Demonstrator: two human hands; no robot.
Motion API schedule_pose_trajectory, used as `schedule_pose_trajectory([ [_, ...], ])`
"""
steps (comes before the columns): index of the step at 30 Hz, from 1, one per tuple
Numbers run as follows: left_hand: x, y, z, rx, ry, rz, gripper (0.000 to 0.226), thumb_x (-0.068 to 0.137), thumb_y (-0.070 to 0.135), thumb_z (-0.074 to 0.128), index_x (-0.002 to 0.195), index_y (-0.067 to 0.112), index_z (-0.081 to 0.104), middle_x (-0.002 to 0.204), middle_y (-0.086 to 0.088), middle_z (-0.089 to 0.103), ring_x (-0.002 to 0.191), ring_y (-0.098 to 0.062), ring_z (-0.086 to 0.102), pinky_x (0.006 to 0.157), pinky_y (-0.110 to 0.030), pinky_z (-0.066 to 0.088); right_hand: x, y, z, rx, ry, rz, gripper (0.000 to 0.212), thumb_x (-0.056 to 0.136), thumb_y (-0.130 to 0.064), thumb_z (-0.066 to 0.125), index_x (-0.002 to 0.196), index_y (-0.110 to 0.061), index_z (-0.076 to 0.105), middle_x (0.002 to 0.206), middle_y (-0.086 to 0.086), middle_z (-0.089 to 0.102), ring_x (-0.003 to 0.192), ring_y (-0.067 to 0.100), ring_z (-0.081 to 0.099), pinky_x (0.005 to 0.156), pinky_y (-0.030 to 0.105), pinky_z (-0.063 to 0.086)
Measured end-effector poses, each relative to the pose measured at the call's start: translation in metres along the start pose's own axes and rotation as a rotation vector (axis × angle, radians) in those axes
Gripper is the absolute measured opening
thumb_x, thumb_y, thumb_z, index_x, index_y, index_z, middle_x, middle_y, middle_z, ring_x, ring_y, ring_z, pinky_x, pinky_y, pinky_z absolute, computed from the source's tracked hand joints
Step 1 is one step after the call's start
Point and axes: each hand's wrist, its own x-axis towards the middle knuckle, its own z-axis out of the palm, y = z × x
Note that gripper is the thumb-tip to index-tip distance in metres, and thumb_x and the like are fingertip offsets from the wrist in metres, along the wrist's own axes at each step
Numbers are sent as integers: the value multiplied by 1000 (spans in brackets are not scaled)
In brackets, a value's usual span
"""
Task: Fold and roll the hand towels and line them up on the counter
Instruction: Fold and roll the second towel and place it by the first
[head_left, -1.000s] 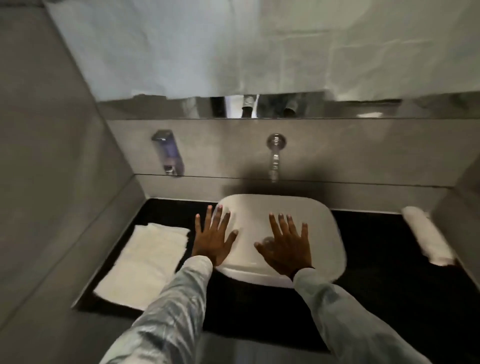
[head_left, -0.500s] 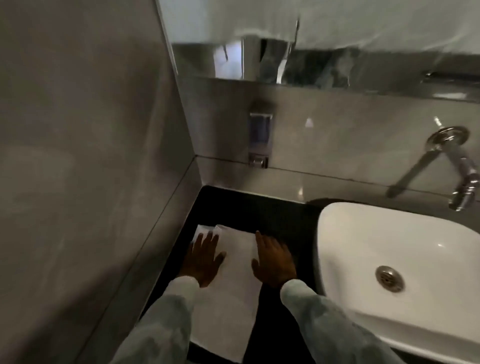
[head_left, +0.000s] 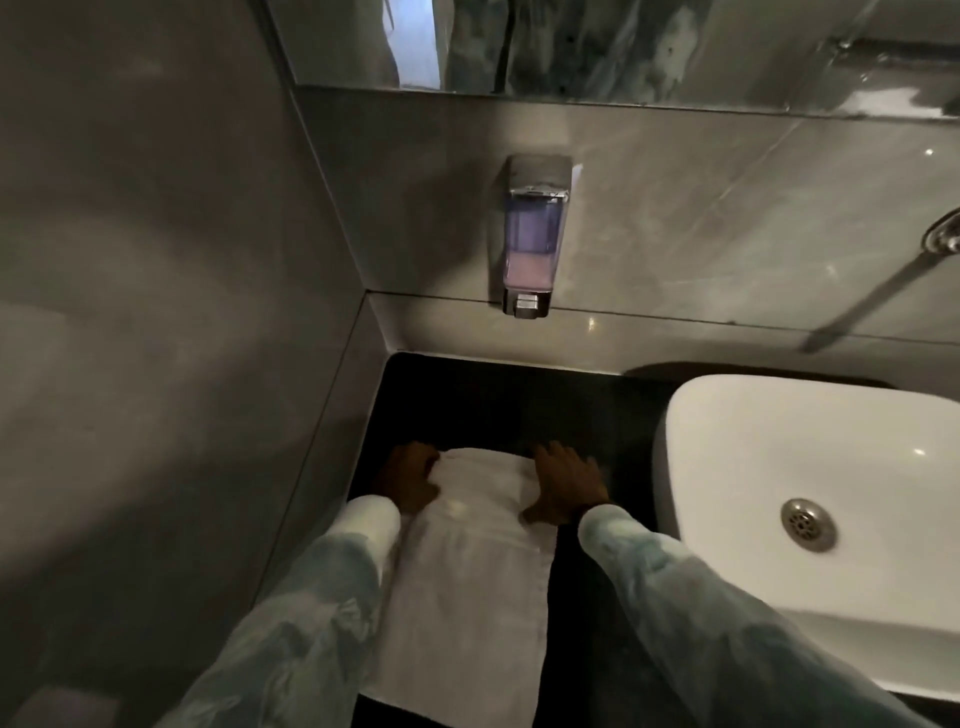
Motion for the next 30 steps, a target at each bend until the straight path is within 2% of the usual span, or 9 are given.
schedule_pose_trajectory([
  [3,-14,17,-13,-55,19,51,36,67,4,72,104,4,68,107,-17,67,103,-29,62,84,-33,48,2,-1,-4,54,-39,6,86,61,-49,84,133,-23,46,136,8,48,127,31,45,105,49,34],
  [6,-26,17,-17,-156,38,70,27,70,0,72,96,3,67,102,-18,67,98,-29,63,85,-38,52,-1,0,-4,154,-53,18,70,63,-42,85,123,-23,58,130,7,55,118,29,54,98,41,45],
  [14,-55,44,-54,-163,-159,61,37,71,-3,78,106,1,66,98,-7,64,95,-20,61,84,-33,51,-41,6,-14,366,-65,62,73,68,-25,86,133,-14,53,134,15,53,122,32,51,95,36,46],
  [16,-70,65,-68,-88,-228,49,37,71,2,79,106,7,66,93,-4,64,82,-17,61,71,-27,51,-62,9,-22,390,-84,81,71,66,-23,87,129,-11,57,131,15,56,117,32,56,82,36,53],
  [19,-92,98,-85,-6,-343,45,27,72,5,79,87,23,65,80,0,63,68,-11,59,58,-24,51,-99,18,-40,567,-190,99,63,63,-12,88,120,-5,60,114,13,60,94,34,67,50,39,60],
  [21,-114,126,-91,40,-403,20,28,71,7,81,81,29,67,82,1,65,72,-12,62,59,-24,53,-129,33,-53,646,-306,69,44,66,-4,85,105,0,66,100,17,65,88,41,70,59,47,61],
  [24,-150,180,-87,100,-505,-24,30,72,9,81,90,31,71,90,2,71,83,-14,67,71,-28,55,-174,69,-64,723,-434,46,34,68,2,82,99,8,67,108,32,65,97,49,65,83,55,57],
  [27,-182,245,-61,189,-596,-28,33,77,9,77,103,26,68,101,1,71,93,-15,67,78,-29,55,-227,119,-72,759,-471,65,22,72,1,80,90,1,67,94,24,66,86,37,69,74,42,61],
  [30,-201,311,-12,348,-650,23,38,79,15,76,115,20,65,118,-6,68,105,-21,64,94,-38,54,-279,189,-70,699,-386,106,39,65,-10,88,96,-1,66,94,21,69,73,27,73,76,40,61],
])
